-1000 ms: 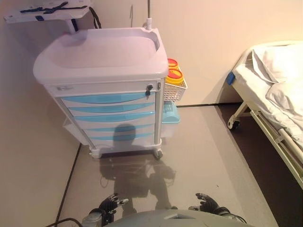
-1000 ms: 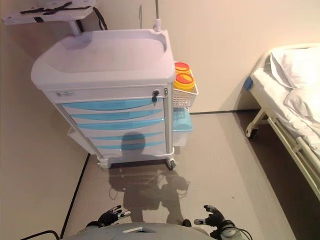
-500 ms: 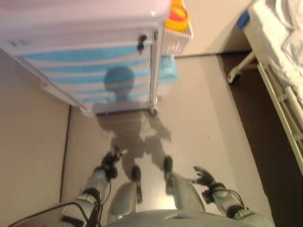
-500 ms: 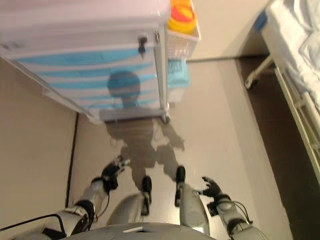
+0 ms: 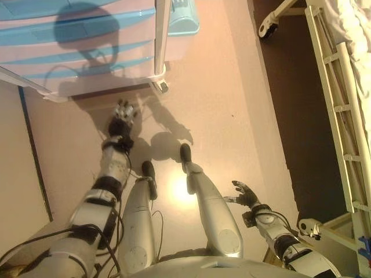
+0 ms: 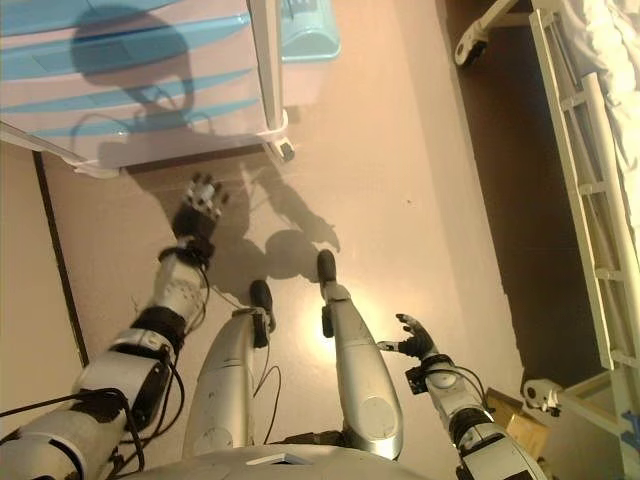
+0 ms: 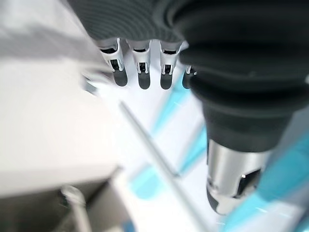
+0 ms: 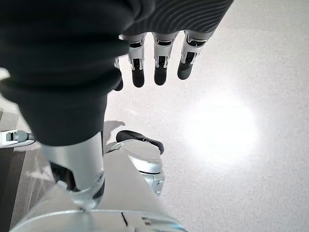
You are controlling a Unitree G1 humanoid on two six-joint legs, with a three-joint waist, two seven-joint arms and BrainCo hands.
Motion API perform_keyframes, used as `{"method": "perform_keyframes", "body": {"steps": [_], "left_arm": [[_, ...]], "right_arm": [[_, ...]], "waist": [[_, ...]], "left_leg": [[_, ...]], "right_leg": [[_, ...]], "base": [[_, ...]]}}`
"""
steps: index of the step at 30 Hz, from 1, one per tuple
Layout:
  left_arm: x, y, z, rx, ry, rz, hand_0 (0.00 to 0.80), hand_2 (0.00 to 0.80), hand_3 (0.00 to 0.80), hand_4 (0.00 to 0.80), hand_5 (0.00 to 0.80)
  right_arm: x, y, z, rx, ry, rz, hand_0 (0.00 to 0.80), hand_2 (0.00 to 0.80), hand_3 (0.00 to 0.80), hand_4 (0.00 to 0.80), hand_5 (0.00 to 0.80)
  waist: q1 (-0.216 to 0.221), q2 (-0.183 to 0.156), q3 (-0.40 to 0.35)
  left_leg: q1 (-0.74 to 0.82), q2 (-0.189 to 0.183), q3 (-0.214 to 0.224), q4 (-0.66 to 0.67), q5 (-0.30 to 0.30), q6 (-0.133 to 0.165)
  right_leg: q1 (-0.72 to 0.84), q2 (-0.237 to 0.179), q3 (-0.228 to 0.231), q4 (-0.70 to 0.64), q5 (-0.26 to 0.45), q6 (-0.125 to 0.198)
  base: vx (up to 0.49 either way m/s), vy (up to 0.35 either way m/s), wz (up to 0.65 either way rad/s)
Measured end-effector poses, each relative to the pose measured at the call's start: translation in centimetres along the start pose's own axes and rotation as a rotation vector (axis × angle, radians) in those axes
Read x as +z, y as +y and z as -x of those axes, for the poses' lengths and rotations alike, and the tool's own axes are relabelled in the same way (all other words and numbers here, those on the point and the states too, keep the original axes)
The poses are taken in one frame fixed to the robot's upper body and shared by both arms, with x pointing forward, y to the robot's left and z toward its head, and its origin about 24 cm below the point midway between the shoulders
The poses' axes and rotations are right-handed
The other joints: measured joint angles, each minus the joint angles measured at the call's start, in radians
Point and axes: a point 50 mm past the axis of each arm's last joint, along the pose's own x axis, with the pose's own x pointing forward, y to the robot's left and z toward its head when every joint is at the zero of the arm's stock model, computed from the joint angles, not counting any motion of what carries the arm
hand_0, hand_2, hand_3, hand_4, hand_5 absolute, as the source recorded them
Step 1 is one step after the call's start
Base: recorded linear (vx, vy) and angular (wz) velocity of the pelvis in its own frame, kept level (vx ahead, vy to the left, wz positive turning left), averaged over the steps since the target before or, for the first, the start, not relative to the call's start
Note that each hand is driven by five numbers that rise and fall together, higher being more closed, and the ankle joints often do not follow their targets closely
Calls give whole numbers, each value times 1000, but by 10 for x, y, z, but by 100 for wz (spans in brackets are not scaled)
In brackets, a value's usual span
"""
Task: Open the drawer and pick up the medicine
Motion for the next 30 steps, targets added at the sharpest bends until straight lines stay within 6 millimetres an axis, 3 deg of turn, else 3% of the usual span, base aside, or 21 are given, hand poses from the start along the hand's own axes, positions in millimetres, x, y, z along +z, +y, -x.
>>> {"method": "perform_keyframes", "body": {"steps": [13, 26, 30], "left_arm": [[91, -34, -39, -155, -330, 249, 0, 0, 0, 0, 0], [128, -32, -54, -60, -428, 437, 0, 0, 0, 0, 0], [136, -38, -55, -167, -475, 511, 0, 0, 0, 0, 0]], "right_arm": [[-6, 6, 7, 32, -24, 19, 0, 0, 0, 0, 0], [-6, 8, 9, 55, -32, 44, 0, 0, 0, 0, 0], [-7, 11, 9, 75, -31, 55, 0, 0, 0, 0, 0]], "waist": [[-16, -24, 10], [-31, -33, 8], [-29, -47, 8]], "left_leg": [[-19, 17, -4, 67, -45, 15], [-26, 16, -8, 86, -44, 19], [-46, 17, -22, 100, -53, 5]], "right_leg": [[-2, 11, -6, 26, -13, 14], [-4, 11, -6, 40, -18, 17], [-14, 21, -7, 36, -21, 16]], "base": [[75, -13, -3], [25, -13, 1], [51, -33, 2]]}}
